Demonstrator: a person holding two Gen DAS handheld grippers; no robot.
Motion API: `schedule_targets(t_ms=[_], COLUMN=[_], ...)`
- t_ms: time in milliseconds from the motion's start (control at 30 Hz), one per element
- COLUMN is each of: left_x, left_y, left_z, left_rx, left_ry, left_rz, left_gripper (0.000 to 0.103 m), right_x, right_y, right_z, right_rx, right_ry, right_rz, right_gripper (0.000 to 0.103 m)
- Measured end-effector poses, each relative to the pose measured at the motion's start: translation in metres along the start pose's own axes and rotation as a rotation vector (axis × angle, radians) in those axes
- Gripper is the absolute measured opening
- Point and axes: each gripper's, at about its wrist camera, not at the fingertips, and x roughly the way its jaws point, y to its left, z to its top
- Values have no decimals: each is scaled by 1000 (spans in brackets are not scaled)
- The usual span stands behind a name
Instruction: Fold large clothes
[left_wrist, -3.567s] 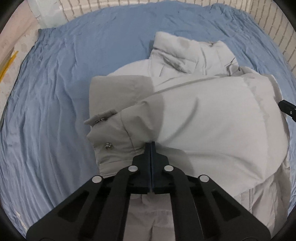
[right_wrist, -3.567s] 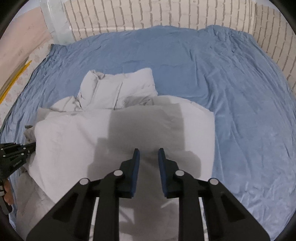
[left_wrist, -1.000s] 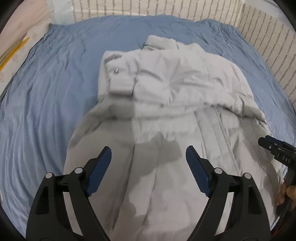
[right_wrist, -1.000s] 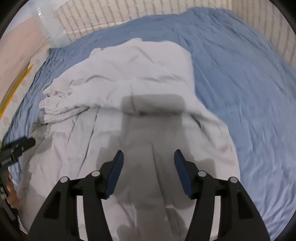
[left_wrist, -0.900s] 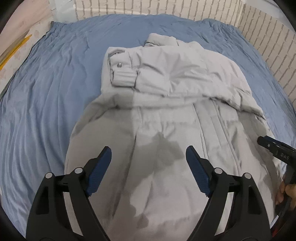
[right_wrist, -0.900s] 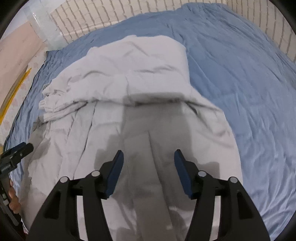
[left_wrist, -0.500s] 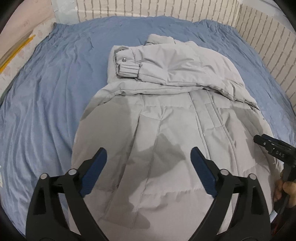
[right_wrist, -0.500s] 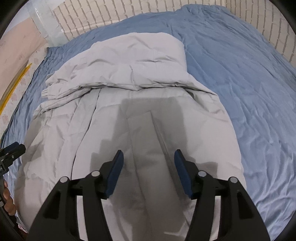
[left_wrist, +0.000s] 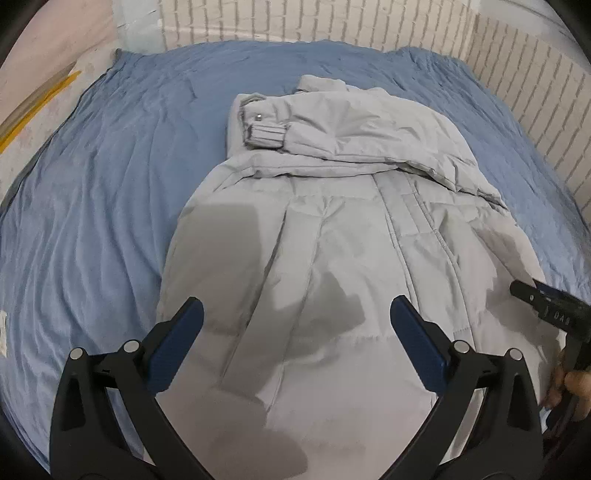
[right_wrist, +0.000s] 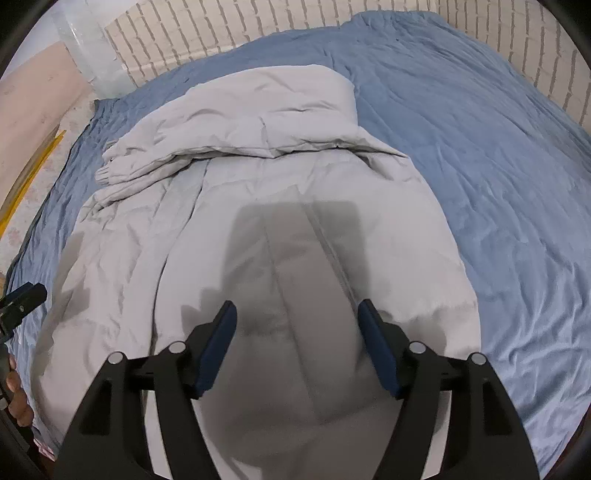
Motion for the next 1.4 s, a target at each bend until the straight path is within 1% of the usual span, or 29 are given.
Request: schedule_targets(t_ms=[33, 67, 200, 300, 400, 433, 533, 667, 867, 1033, 1300, 1400], left_x=[-2, -5, -19, -27, -35, -36, -42, -50, -60, -67, -67, -67], left_y=[1, 3, 11, 16, 22, 25, 34, 45, 66, 73, 75, 75], left_z=[-2, -6, -17, -23, -30, -32, -40, -52, -66, -78, -98, -101], left_rx=[-4, -6, -18, -28, -39, -41, -60, -68, -126, -129, -110, -101], left_ry=[-3, -7, -28, -49, -63, -66, -80, -97, -97, -110, -101, -104], left_rz=[-1, 3, 14, 19, 28, 31, 40, 70, 78, 100, 129, 126], left_gripper=[100, 100, 100, 100, 100, 100, 100, 100, 100, 100, 100, 100], right_x=[-3, -6, -17, -24, -31, -33, -39, -46, -52, -58, -71, -78], right_y=[0, 0, 0, -2, -5, -6, -11, -14, -13, -18, -23, -26], right_z=[-4, -8, -22, -28, -34, -37, -45, -53, -58, -62, -76, -79], right_rx=[0, 0, -5, -1, 4, 10, 34, 50, 34, 40, 20, 19], right_ry=[-7, -15, -53, -78, -100, -106, -125, -162, -187, -199, -245, -273], right_rz=[1, 5, 7, 11, 26, 37, 63, 74, 56, 52, -18, -38], right_gripper=[77, 78, 82, 82, 86, 89, 90, 90, 90, 90, 90, 90])
